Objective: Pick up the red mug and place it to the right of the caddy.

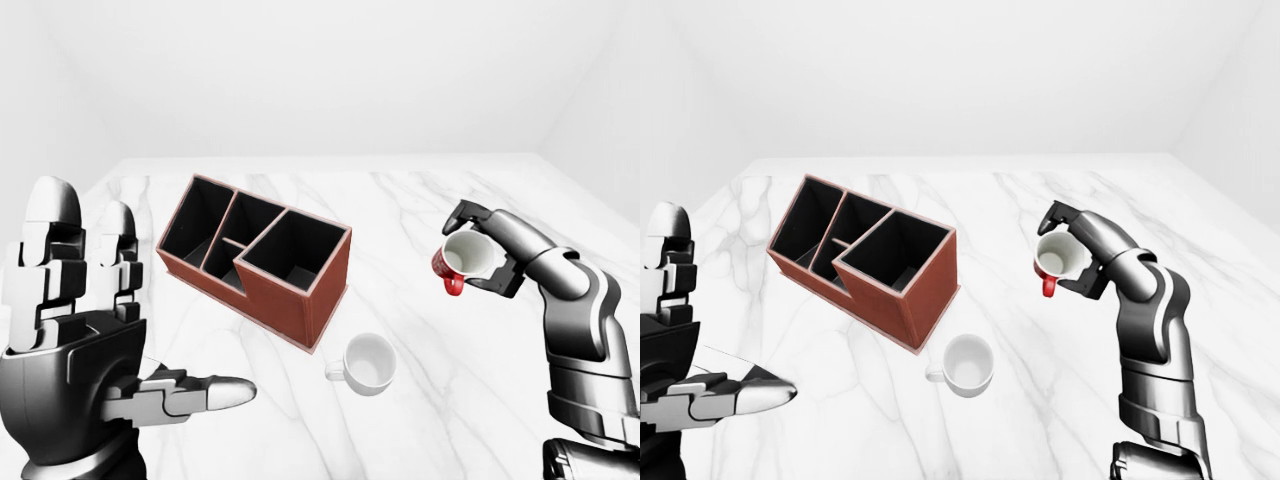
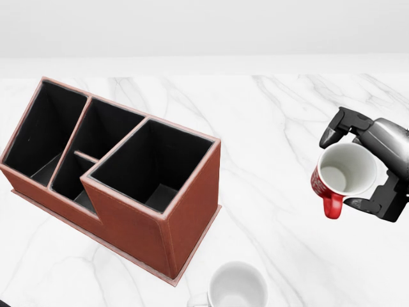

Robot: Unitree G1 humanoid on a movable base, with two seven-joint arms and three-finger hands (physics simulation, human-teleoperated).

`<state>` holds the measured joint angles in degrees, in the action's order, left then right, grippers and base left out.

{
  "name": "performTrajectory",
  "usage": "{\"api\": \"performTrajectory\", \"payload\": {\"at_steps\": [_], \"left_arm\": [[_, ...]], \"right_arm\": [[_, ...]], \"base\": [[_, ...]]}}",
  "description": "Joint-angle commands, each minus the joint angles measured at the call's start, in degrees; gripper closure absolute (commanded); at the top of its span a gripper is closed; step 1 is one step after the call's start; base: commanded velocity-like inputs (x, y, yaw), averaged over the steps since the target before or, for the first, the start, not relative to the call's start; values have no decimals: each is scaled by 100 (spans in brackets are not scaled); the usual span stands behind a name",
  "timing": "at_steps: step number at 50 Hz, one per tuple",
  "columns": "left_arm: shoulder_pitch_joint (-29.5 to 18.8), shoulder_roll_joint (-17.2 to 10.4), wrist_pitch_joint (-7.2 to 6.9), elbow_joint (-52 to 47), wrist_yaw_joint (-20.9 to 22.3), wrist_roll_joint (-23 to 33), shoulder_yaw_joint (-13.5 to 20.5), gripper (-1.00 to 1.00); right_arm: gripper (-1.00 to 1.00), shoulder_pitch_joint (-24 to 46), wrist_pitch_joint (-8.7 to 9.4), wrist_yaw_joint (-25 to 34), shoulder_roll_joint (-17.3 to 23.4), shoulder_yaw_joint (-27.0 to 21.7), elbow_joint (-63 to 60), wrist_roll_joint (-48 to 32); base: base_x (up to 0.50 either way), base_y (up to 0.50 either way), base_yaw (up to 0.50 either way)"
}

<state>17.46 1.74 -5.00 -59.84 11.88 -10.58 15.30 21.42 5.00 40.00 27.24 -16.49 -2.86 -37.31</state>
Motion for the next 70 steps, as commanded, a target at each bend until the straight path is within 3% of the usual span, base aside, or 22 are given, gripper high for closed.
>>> {"api": "performTrajectory", "payload": {"at_steps": [1, 7, 28, 30, 34, 39, 53, 67, 70], "left_arm": [[40, -551, 0, -16, -562, -497, -52, -100], [70, -715, 0, -16, -740, -621, -106, -100], [124, -903, 0, -16, -904, -909, 58, -100], [217, -690, 0, -16, -712, -700, -8, -100], [151, -785, 0, -16, -788, -790, 17, -100], [177, -430, 0, -16, -428, -498, 33, -100], [116, -257, 0, -16, -221, -359, 93, -100], [173, -346, 0, -16, -310, -444, 63, -100], [60, -604, 0, -16, -573, -644, 71, -100]], "right_arm": [[100, 476, 0, 0, -129, 278, 159, 153], [100, 546, 0, 0, -197, 388, 271, 172], [100, 842, 0, -22, -761, 904, 1010, 339], [100, 912, 0, -123, -788, 913, 1221, 349], [100, 1029, 0, -351, -874, 969, 1581, 390], [100, 1138, 0, -689, -988, 1058, 2068, 450], [100, 1362, 0, -1350, -1063, 1149, 3223, 673], [100, 1643, 0, -1878, -1030, 1239, 4507, 766], [100, 1599, 0, -1870, -1027, 1267, 4481, 724]], "base": [[0, 0, 0], [0, 0, 0], [0, 0, 0], [0, 0, 0], [0, 0, 0], [0, 0, 0], [0, 0, 0], [0, 0, 0], [0, 0, 0]]}}
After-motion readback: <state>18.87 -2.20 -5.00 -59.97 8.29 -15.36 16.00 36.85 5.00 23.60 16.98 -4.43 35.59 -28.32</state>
